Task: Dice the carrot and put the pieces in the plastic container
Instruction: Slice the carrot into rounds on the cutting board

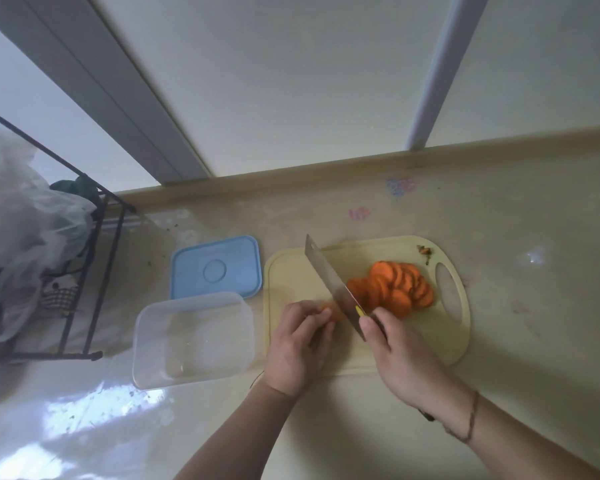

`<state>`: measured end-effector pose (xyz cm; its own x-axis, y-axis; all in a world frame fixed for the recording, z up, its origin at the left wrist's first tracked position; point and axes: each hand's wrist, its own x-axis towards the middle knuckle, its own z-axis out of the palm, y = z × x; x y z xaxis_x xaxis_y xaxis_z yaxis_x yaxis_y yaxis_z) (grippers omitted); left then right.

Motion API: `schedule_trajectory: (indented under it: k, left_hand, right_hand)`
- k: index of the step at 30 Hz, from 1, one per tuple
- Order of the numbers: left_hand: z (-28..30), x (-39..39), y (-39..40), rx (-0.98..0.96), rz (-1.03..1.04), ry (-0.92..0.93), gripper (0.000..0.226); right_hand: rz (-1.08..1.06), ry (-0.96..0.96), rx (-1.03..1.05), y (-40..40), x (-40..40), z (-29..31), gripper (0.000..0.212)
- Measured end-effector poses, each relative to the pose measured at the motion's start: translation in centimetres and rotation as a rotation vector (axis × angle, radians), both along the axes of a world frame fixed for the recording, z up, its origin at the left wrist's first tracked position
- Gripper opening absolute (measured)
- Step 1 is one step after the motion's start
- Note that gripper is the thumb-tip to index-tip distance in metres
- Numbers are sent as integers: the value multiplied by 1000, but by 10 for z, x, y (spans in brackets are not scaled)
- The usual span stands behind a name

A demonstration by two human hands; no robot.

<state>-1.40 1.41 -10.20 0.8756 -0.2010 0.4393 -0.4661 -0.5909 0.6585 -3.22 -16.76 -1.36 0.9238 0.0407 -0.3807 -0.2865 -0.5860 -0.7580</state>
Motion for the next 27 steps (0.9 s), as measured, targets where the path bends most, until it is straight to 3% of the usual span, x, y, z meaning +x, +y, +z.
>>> schedule_trajectory:
  k: [6, 15, 27]
  left_hand:
    - [3, -2, 1, -9, 64, 41, 14]
    - [2, 3, 8, 39, 8, 72, 11]
    - [5, 11, 11, 36, -50, -39, 14]
  right_hand:
    - [113, -42, -8, 4, -30, 25, 29]
    - [111, -10, -81, 2, -43, 32, 31]
    - [195, -70, -172, 22, -13, 10, 26]
